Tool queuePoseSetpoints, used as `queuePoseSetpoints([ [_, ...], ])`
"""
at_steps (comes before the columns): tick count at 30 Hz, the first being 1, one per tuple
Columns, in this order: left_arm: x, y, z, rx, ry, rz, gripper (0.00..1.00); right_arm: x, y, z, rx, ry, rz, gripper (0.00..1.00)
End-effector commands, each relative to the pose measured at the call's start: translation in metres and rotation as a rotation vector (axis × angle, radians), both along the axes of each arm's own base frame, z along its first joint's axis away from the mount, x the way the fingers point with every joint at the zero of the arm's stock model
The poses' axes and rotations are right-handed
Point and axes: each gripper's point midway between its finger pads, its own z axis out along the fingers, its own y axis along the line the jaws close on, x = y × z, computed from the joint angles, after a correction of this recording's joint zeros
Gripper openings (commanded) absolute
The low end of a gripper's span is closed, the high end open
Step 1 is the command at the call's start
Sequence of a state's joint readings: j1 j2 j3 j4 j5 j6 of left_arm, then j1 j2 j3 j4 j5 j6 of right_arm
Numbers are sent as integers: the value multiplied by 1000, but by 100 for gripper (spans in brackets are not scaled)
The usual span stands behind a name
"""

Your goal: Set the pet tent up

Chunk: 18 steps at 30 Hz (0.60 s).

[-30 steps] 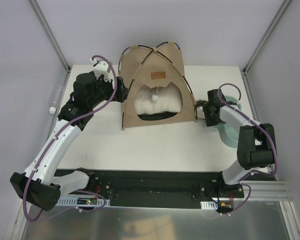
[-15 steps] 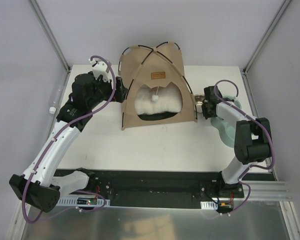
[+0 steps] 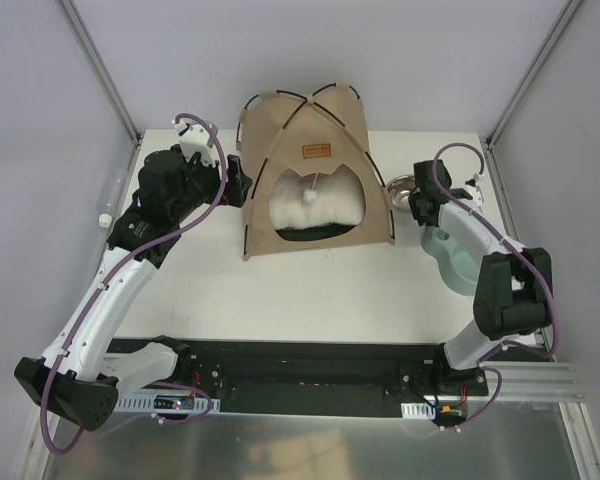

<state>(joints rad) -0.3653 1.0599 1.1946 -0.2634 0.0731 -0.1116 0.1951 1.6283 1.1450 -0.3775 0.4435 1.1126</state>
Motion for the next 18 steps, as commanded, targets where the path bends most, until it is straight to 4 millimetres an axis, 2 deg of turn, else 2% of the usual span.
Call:
queuePoseSetpoints([
  [1, -1, 5, 13, -2, -44, 16, 90, -1, -13, 71, -86, -130, 33, 0],
  [3, -1, 6, 15, -2, -47, 19, 90, -19, -23, 85, -109, -117, 54, 0],
  [5, -4, 7, 18, -6, -55, 21, 90, -43, -42, 90, -109, -96, 42, 0],
  [10, -8, 10, 16, -7, -57, 28, 90, -116, -87, 95, -93, -47, -20, 0],
  [14, -9, 9, 14, -15, -51, 27, 90, -161, -110, 81, -87, 9, -83, 0],
  [16, -10, 9, 13, -20, -46, 27, 90, -175, -117, 67, -64, 38, -109, 0],
  [18, -10, 8, 11, -23, -40, 25, 90, -181, -119, 55, -25, 49, -123, 0],
])
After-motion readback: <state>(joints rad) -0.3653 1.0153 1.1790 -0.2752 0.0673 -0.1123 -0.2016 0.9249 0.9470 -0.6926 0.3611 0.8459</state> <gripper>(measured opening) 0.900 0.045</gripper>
